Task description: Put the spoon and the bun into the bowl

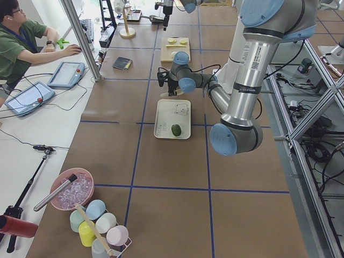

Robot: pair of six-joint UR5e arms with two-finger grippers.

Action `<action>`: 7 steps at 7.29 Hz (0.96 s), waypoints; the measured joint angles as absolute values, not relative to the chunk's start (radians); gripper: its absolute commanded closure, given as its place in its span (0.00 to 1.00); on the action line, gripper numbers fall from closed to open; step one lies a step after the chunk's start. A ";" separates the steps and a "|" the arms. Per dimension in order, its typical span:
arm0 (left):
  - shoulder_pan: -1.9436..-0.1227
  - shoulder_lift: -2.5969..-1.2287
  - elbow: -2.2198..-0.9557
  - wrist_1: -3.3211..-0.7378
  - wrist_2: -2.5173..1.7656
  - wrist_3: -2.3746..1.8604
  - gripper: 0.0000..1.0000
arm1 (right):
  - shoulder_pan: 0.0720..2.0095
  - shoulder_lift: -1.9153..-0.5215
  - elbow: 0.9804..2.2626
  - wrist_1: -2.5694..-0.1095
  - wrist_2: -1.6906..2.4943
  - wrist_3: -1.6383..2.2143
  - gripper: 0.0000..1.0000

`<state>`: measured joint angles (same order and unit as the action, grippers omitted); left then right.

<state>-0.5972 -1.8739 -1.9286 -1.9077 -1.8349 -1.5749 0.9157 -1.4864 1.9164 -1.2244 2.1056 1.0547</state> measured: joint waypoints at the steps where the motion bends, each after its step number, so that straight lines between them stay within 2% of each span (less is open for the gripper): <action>1: -0.596 -1.911 -1.911 -1.908 -1.832 -1.652 1.00 | 0.853 -1.480 1.916 -1.211 2.050 1.087 0.00; 5: -0.595 -2.003 -1.846 -1.908 -1.815 -1.787 1.00 | 0.631 -1.419 1.903 -1.206 1.856 1.181 0.00; 7: -0.597 -2.010 -1.847 -1.907 -1.813 -1.791 1.00 | 0.571 -1.406 1.886 -1.207 1.806 1.191 0.08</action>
<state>-0.5965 -2.0104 -1.8469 -1.9073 -1.8133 -1.7908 0.5705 -1.4060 1.8855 -1.2068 1.8064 1.1907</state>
